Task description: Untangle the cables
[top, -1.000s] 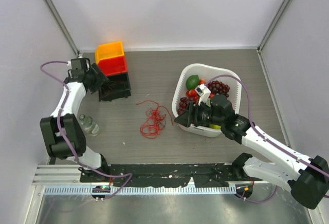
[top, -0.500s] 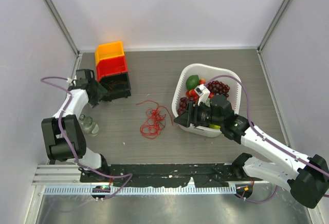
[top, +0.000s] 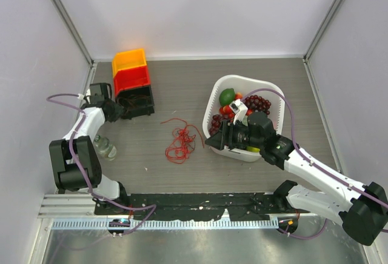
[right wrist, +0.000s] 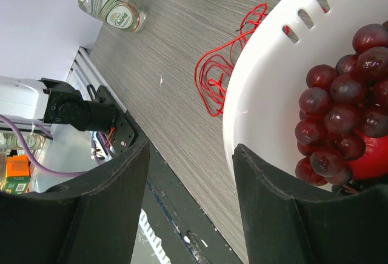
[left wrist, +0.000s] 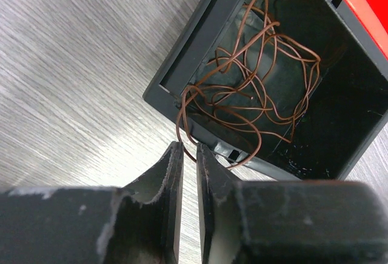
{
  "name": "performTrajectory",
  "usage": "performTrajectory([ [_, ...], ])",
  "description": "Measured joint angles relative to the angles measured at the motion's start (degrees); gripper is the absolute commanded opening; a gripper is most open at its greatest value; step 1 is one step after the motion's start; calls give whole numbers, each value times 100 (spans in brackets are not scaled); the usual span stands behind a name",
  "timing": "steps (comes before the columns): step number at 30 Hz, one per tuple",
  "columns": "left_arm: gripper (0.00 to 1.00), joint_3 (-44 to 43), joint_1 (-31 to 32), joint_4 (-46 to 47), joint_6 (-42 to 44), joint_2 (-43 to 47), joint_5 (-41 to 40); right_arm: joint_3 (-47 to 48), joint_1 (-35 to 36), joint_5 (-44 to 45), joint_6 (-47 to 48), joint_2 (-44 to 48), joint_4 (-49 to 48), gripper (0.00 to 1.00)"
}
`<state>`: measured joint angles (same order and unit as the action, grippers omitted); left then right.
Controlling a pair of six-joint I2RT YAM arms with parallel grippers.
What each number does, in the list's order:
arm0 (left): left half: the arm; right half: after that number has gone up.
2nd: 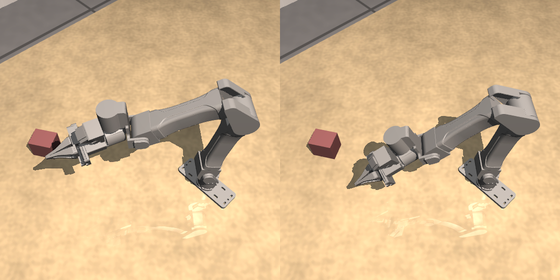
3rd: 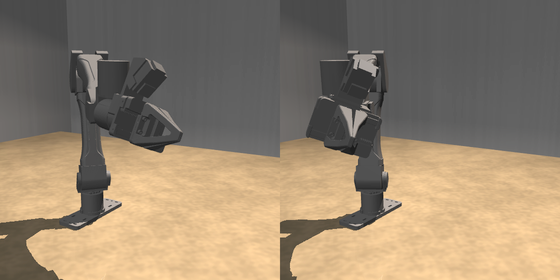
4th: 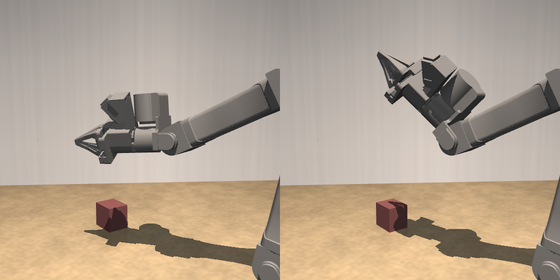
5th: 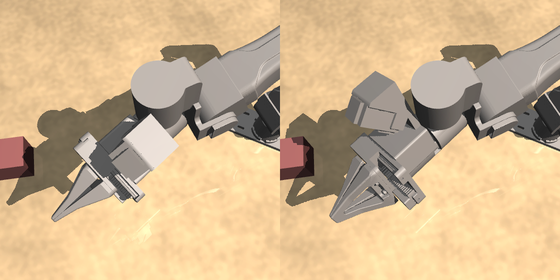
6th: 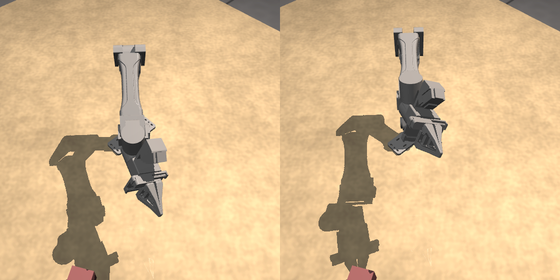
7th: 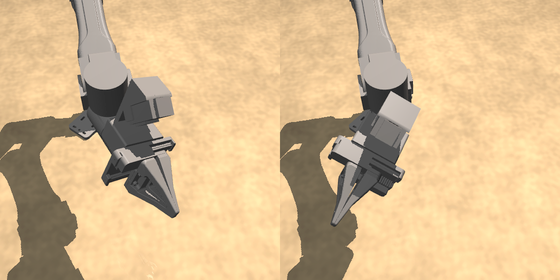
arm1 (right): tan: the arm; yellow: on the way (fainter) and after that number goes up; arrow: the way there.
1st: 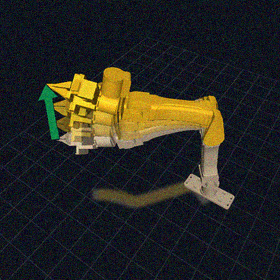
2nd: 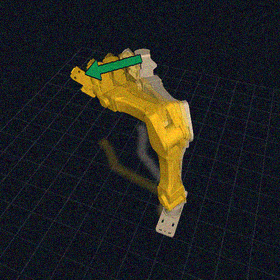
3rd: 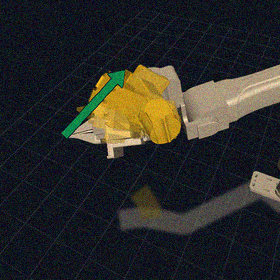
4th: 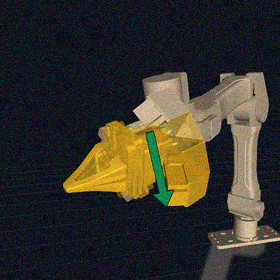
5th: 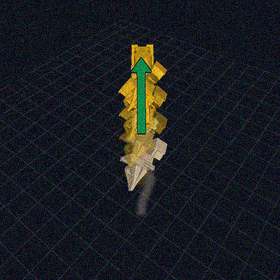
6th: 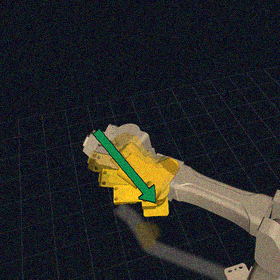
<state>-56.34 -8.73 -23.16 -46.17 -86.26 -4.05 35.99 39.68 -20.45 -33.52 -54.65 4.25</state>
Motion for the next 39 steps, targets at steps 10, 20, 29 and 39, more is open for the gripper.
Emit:
performTrajectory([
  [10,0,-81,0,251,63,66,-55,0,0,2,2,-9,-7,62],
  [20,0,-935,0,614,273,-334,302,0,0,4,2,-15,-20,62],
  [29,0,-2092,317,280,540,-1709,804,2,0,26,2,-63,-61,62],
  [39,60,-2761,531,-767,1152,-1674,793,24,0,22,-4,-103,-83,62],
])
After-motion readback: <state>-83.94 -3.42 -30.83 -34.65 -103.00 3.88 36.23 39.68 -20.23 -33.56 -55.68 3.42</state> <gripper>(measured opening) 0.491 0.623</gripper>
